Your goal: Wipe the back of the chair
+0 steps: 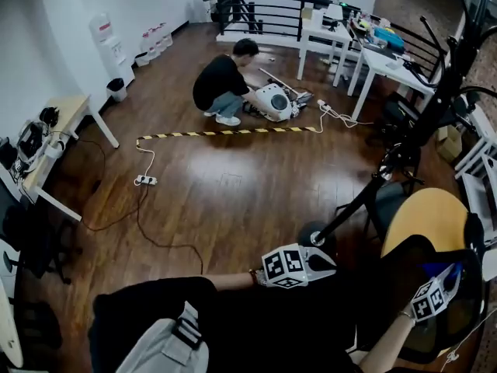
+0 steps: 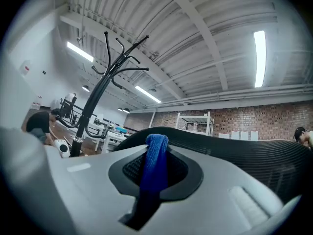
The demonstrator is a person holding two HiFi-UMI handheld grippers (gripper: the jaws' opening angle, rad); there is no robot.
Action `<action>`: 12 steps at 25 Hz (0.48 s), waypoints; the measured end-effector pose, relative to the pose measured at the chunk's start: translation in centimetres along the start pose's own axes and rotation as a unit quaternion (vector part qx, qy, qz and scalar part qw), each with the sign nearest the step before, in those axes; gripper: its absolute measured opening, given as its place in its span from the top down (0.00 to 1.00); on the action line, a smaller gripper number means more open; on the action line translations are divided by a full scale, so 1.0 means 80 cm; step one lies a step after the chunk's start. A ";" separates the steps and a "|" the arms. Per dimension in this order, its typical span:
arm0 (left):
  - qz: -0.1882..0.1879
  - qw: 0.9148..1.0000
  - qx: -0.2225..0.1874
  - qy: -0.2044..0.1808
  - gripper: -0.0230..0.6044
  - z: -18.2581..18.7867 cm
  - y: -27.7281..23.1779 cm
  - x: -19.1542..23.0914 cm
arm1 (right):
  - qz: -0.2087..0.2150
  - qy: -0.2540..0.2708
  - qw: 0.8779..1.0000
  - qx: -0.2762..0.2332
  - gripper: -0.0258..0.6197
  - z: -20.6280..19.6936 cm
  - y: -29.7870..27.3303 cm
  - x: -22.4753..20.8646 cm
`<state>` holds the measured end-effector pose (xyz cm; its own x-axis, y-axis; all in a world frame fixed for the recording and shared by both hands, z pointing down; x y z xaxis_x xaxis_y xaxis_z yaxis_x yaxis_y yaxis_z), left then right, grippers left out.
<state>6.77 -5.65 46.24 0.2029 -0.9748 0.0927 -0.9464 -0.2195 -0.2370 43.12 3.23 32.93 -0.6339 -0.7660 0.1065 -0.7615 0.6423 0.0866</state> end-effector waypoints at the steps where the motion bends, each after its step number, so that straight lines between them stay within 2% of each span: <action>1: 0.005 1.000 0.000 0.000 0.95 0.007 -0.001 -0.007 | 0.006 -0.009 1.000 -0.001 0.91 0.007 -0.001 0.000; 4: 0.002 1.000 0.001 -0.006 0.95 0.010 0.032 -0.015 | 0.016 -0.032 0.999 0.004 0.92 0.016 0.016 0.024; 8: -0.043 0.999 0.002 -0.016 0.95 -0.029 0.081 -0.016 | 0.027 -0.043 0.999 -0.006 0.92 0.007 0.071 0.060; 12: -0.058 0.998 -0.007 -0.029 0.95 -0.025 0.063 -0.006 | 0.117 -0.078 0.990 -0.003 0.91 0.012 0.052 0.078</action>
<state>1.40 -6.20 46.90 0.3240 -0.9440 0.0628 -0.9195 -0.3299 -0.2136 35.89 1.05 33.04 -0.8058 -0.5914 -0.0291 -0.5916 0.8019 0.0832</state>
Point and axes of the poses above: the fingertips, and each gripper's own axes: y backward along the fingers, x to its left, z out of its top, the point moved 3 cm from there along y, backward along the fingers, and after that the axes turned 9 degrees about -y, right-handed, at the moved point
